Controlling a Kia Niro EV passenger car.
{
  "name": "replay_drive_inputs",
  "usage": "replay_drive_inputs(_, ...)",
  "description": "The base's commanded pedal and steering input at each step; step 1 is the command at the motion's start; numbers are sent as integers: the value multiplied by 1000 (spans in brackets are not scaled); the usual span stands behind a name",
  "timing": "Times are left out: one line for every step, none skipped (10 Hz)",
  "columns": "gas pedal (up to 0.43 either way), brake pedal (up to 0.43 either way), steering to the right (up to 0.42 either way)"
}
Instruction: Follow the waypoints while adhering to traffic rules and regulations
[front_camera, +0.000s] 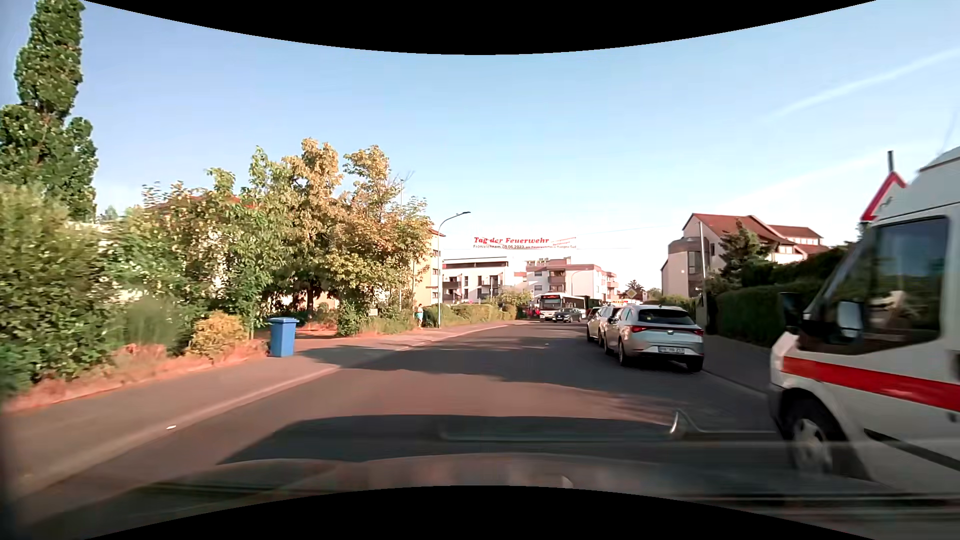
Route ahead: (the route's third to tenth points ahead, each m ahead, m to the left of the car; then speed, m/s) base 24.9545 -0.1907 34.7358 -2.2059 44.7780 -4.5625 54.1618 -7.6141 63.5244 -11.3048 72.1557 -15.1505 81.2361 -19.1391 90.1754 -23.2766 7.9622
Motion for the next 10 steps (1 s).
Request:
replay_drive_inputs(39,0,29)
replay_drive_inputs(39,0,29)
replay_drive_inputs(39,0,29)
replay_drive_inputs(39,0,28)
replay_drive_inputs(39,0,25)
replay_drive_inputs(39,0,23)
replay_drive_inputs(39,0,21)
replay_drive_inputs(39,0,21)
replay_drive_inputs(39,0,21)
replay_drive_inputs(39,0,21)
